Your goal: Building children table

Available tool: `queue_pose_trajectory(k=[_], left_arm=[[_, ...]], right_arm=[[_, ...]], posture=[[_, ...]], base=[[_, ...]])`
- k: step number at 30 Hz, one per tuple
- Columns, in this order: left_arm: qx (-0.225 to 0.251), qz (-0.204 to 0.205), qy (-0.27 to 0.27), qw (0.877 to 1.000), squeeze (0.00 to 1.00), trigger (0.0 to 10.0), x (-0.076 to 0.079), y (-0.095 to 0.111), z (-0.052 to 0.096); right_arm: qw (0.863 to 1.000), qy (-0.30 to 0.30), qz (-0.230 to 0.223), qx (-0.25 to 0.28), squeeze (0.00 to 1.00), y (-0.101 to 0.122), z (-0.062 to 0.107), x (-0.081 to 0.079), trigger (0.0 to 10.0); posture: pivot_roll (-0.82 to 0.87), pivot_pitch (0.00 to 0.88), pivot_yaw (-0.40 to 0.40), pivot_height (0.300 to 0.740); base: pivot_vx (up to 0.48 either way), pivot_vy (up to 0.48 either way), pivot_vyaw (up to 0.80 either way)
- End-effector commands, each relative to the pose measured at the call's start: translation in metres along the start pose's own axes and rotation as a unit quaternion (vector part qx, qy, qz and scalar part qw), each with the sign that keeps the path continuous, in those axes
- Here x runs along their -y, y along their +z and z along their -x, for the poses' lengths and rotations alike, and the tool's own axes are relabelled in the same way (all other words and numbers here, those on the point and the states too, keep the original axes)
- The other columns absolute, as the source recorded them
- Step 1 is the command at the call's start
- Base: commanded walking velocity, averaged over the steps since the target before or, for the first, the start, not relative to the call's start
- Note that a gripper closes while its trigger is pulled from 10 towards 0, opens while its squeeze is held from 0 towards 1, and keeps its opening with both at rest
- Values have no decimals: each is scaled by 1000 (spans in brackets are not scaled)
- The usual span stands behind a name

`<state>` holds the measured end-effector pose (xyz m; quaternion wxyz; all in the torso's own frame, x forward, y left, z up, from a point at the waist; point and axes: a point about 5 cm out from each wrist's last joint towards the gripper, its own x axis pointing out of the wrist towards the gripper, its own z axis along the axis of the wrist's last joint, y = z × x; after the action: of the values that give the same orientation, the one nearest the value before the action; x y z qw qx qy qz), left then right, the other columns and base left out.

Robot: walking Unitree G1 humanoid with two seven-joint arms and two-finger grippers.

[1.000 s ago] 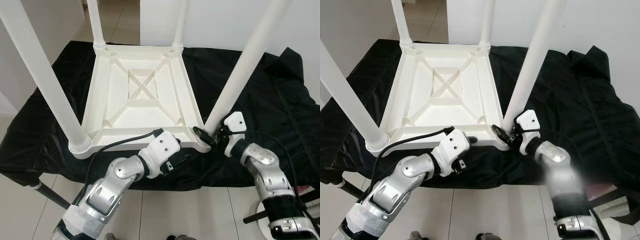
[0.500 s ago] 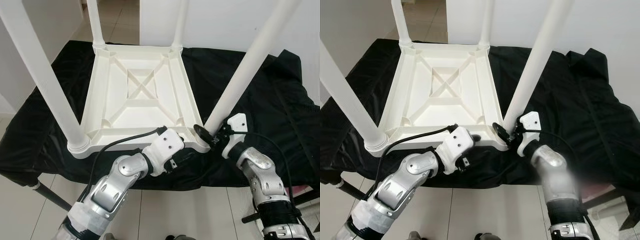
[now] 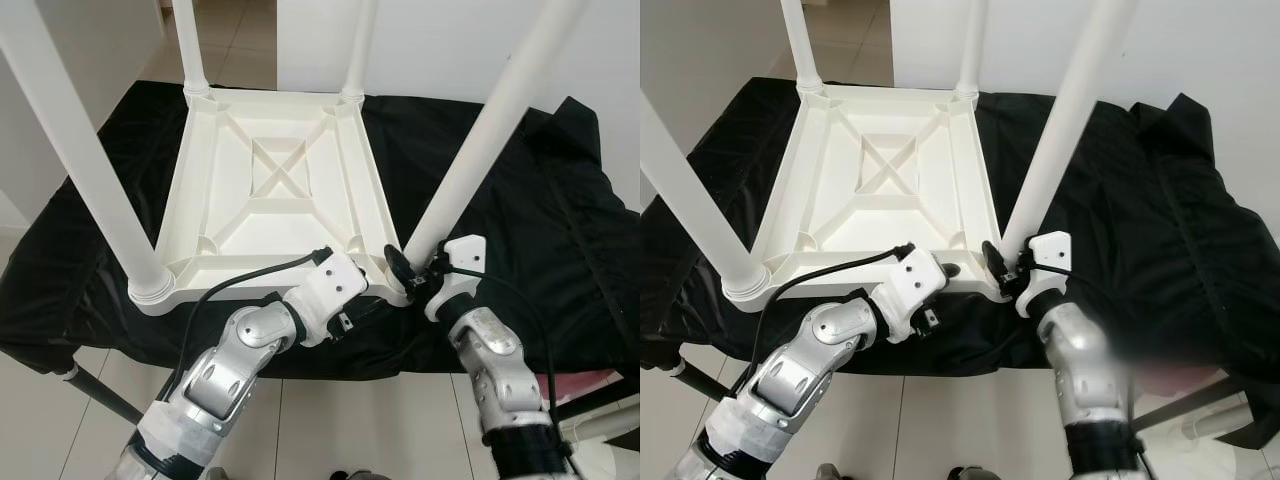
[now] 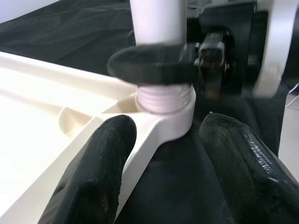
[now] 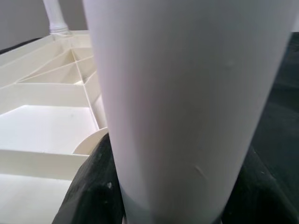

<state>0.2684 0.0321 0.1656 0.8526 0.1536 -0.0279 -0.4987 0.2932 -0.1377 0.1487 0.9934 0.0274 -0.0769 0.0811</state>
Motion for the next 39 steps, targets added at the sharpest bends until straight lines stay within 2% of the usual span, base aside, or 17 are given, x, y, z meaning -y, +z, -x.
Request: queue_pose_trajectory(k=[1, 2, 3, 4, 6, 17, 18, 19, 20, 21, 26, 29, 32, 33, 34, 38, 39], left_arm=[[-2, 0, 41, 999, 0, 10000, -2, -3, 1], [-2, 0, 41, 999, 0, 10000, -2, -3, 1], [-2, 1, 43, 999, 0, 10000, -3, -2, 0], [-2, 1, 43, 999, 0, 10000, -3, -2, 0], [0, 3, 46, 999, 0, 10000, -3, -2, 0], [-1, 3, 45, 999, 0, 10000, -3, -3, 1], [-1, 3, 45, 999, 0, 10000, -4, -4, 2], [-1, 3, 45, 999, 0, 10000, -4, -4, 2], [-2, 3, 45, 999, 0, 10000, -5, -4, 2], [-2, 4, 45, 999, 0, 10000, -5, -5, 3], [-3, 5, 40, 999, 0, 10000, -4, -6, 4], [4, 2, 15, 1000, 0, 10000, -2, -5, 8], [7, 2, 5, 1000, 0, 10000, -1, -5, 10], [5, 3, -2, 1000, 0, 10000, 0, -6, 12], [3, 2, -10, 1000, 0, 10000, 1, -7, 13], [2, -3, -16, 1000, 0, 10000, 2, -7, 15], [2, -1, -17, 1000, 0, 10000, 3, -7, 15]], right_arm=[[998, -41, -23, -31, 0, -11, 5, -5, 10000], [998, -41, -23, -31, 0, -11, 5, -5, 10000], [996, -80, -24, -40, 0, -15, 6, -7, 10000], [996, -80, -24, -40, 0, -15, 6, -7, 10000], [989, -138, -21, -47, 0, -18, 11, -8, 10000], [986, -161, 2, -33, 0, -9, 14, -12, 10000], [988, -152, -9, -25, 322, -6, 15, -13, 10000], [988, -152, -9, -25, 322, -6, 15, -13, 10000], [988, -153, -7, -24, 549, -6, 15, -13, 10000], [989, -149, -14, -20, 1000, -5, 15, -13, 10000], [990, -142, -16, -10, 1000, -1, 15, -7, 10000], [993, -119, -2, 1, 1000, 3, 16, 3, 10000], [995, -95, 1, 4, 1000, 4, 16, 7, 10000], [997, -74, 5, 9, 345, 4, 17, 13, 10000], [998, -61, 11, 11, 0, 5, 19, 19, 10000], [999, -49, 11, 10, 0, 4, 20, 24, 10000], [999, -31, 12, 10, 0, 5, 20, 27, 10000]], posture=[[-22, 111, -57, 740], [-22, 111, -57, 740], [-20, 111, -59, 740], [-20, 111, -59, 740], [-16, 114, -65, 740], [-19, 116, -62, 740], [-21, 118, -62, 740], [-21, 118, -62, 740], [-21, 118, -63, 740], [-22, 118, -64, 740], [-24, 118, -63, 740], [-25, 117, -63, 740], [-25, 117, -63, 740], [-27, 117, -64, 740], [-27, 117, -63, 740], [-27, 117, -62, 740], [-28, 119, -61, 740]], base=[[0, 0, 0], [0, 0, 0], [0, 0, 0], [0, 0, 0], [0, 0, 0], [0, 0, 0], [0, 0, 0], [0, 0, 0], [0, 0, 0], [0, 0, 0], [0, 0, 0], [0, 0, 0], [0, 0, 0], [0, 0, 0], [0, 0, 0], [0, 0, 0], [0, 0, 0]])
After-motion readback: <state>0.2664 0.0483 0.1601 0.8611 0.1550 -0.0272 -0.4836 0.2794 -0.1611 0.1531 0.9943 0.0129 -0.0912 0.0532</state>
